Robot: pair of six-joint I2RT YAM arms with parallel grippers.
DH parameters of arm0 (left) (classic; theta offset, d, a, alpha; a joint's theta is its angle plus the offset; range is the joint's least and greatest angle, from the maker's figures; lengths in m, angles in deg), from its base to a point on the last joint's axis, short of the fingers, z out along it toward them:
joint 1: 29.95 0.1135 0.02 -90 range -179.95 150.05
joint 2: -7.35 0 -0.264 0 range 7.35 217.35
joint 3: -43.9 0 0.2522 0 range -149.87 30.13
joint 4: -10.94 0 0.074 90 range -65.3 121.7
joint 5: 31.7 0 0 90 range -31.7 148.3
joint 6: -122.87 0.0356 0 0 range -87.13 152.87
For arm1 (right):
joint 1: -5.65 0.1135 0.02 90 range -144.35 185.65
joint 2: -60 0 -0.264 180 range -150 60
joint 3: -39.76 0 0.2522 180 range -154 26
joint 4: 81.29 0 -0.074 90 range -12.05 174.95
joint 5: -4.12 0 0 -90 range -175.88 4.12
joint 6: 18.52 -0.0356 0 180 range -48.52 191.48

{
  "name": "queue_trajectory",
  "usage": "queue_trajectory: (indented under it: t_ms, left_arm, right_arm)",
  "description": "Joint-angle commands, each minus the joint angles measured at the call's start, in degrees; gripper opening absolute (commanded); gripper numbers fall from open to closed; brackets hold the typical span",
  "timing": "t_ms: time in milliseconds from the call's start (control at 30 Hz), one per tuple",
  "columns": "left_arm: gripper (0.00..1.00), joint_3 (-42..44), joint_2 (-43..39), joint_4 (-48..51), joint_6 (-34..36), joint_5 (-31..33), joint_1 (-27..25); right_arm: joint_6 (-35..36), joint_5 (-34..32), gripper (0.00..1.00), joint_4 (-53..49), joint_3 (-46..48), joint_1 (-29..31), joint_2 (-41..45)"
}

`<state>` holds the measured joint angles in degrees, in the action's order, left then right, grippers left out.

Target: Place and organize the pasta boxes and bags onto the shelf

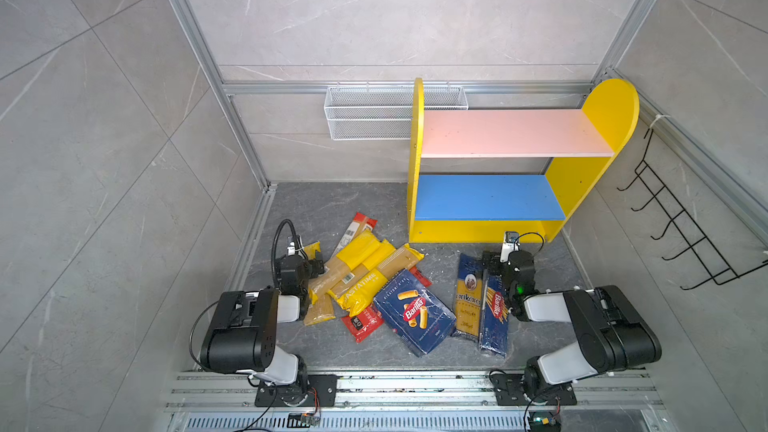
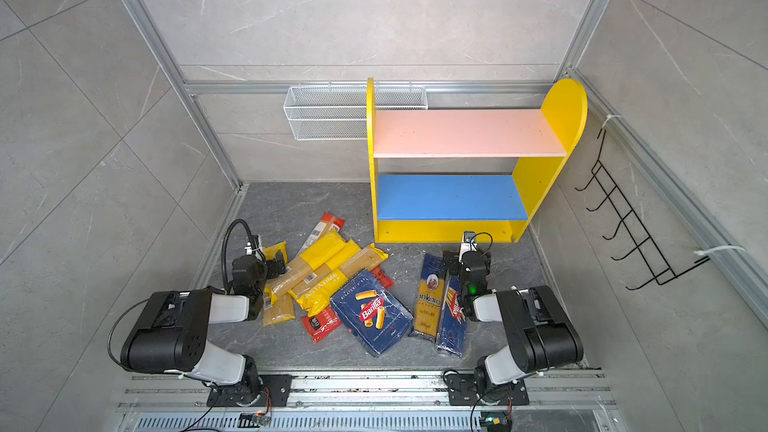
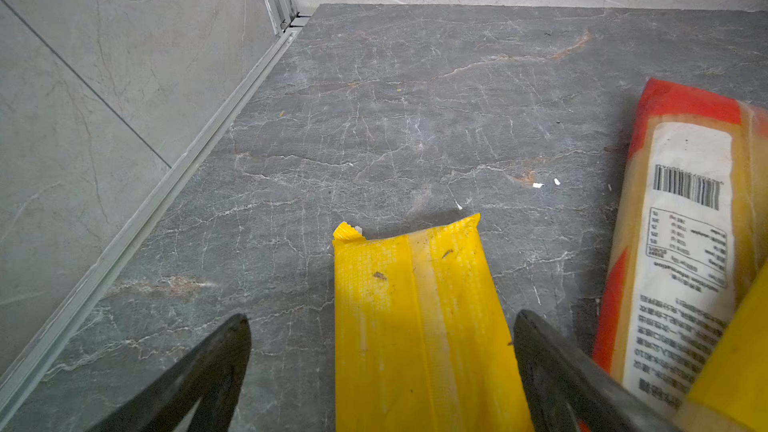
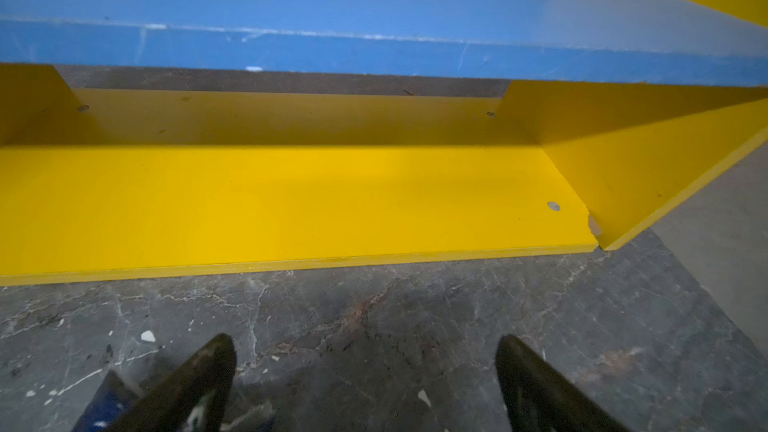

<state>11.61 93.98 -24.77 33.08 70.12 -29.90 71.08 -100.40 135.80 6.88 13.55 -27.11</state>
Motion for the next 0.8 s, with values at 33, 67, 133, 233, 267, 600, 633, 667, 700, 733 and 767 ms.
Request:
queue_trajectory:
  t_ms: [33, 67, 133, 233, 267, 600, 633, 667, 700, 733, 767]
  left_arm:
    - [1.00, -1.22, -0.07, -1.74, -0.97, -0.51, 0.37]
    - [1.00, -1.33, -0.13, -1.63, -0.97, -0.79, 0.43]
    - [1.00, -1.59, -0.15, -1.04, -1.09, -1.88, 0.96]
    - [1.00, -1.95, -0.26, -0.23, -1.49, -3.58, 1.92]
    - [1.00, -2.00, -0.26, -0.20, -1.54, -3.90, 2.03]
    - [1.00, -2.04, -0.23, 0.07, -1.57, -4.01, 2.09]
    - [1.00, -2.05, -0.24, 0.01, -1.60, -3.99, 2.12]
    - [1.00, -2.03, -0.23, 0.04, -1.52, -3.99, 2.11]
    - [1.00, -2.05, -0.23, 0.08, -1.52, -3.99, 2.09]
    - [1.00, -2.04, -0.25, 0.08, -1.56, -3.97, 2.13]
    - [1.00, -2.02, -0.24, 0.05, -1.59, -3.99, 2.08]
  right_arm:
    - [-0.74, 0.00, 0.99, 1.08, -0.81, 0.22, 0.10]
    - [-0.74, -0.05, 0.99, 1.06, -0.81, 0.19, 0.10]
    - [-0.76, -0.07, 0.99, 1.04, -0.84, 0.24, 0.10]
    - [-0.79, -0.04, 0.99, 1.08, -0.84, 0.18, 0.10]
    - [-0.77, -0.03, 0.99, 1.08, -0.84, 0.20, 0.10]
    - [-0.75, -0.02, 0.99, 0.85, -0.90, 0.21, 0.01]
    - [-0.79, 0.02, 0.99, 0.84, -0.90, 0.22, 0.01]
    - [-0.75, 0.02, 0.99, 0.90, -0.86, 0.22, 0.01]
    - [-0.74, 0.02, 0.99, 0.86, -0.92, 0.18, 0.01]
    - [-0.75, 0.02, 1.00, 0.84, -0.90, 0.19, 0.00]
    - [-0.74, 0.02, 1.00, 0.88, -0.92, 0.24, 0.01]
